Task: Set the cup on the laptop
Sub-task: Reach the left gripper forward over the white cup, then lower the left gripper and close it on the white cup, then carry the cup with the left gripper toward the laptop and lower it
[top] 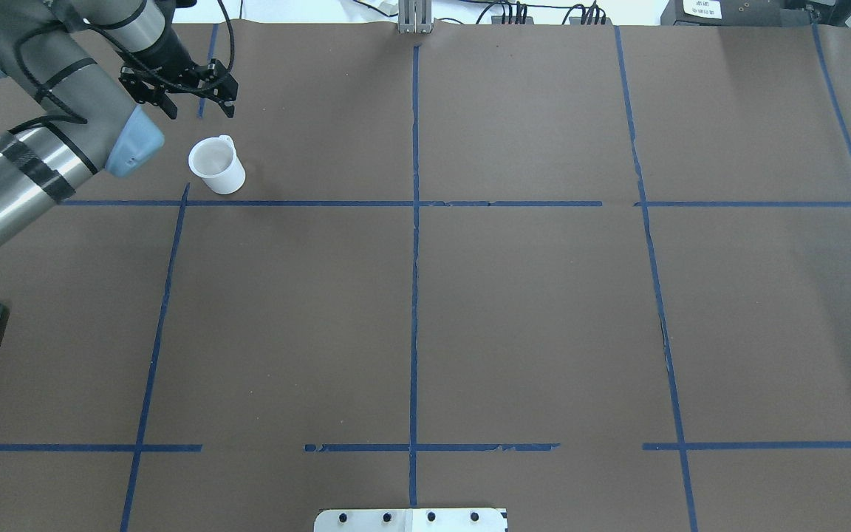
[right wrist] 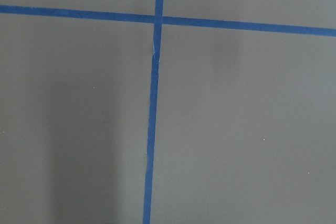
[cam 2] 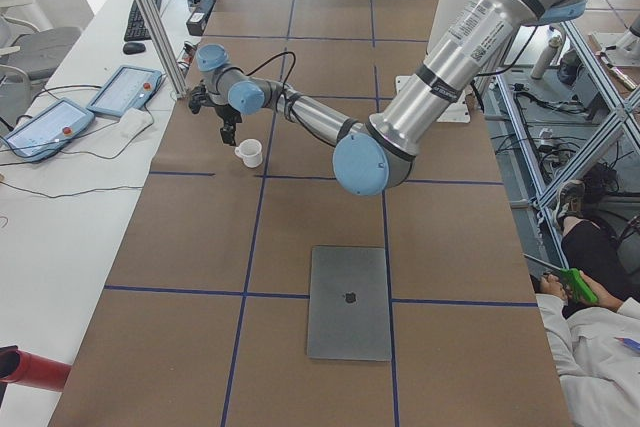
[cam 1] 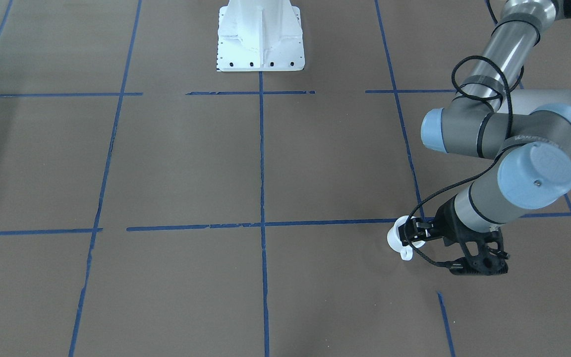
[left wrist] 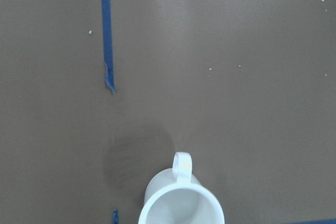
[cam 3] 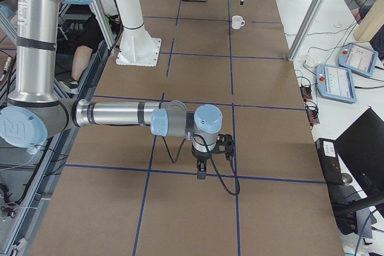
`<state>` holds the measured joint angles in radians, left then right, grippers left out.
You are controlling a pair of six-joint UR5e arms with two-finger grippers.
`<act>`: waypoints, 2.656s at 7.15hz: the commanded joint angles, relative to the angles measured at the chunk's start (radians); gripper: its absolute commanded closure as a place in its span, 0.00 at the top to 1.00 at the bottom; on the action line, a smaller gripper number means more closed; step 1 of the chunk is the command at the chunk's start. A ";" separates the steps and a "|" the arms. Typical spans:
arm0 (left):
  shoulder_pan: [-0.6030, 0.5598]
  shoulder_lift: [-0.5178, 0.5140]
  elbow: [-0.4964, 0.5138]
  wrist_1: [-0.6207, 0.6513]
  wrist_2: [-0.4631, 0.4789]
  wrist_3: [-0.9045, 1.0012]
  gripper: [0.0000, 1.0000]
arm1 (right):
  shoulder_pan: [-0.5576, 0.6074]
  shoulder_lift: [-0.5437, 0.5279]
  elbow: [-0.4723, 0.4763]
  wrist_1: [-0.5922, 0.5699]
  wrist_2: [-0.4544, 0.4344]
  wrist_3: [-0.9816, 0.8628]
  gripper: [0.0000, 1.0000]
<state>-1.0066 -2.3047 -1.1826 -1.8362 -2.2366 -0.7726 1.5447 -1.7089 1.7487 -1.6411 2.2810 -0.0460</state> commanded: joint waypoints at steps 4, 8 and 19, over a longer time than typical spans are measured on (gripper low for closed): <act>0.075 -0.010 0.193 -0.227 0.123 -0.053 1.00 | 0.000 0.000 0.000 0.001 0.000 0.000 1.00; 0.079 -0.018 0.195 -0.219 0.120 -0.053 0.00 | 0.000 0.000 0.000 0.000 0.000 0.000 1.00; -0.160 0.926 -0.471 -0.240 0.017 0.224 0.00 | 0.000 0.000 0.000 0.000 0.000 0.000 1.00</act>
<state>-1.1388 -1.5025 -1.6482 -2.0169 -2.2123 -0.6668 1.5447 -1.7088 1.7487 -1.6409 2.2810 -0.0460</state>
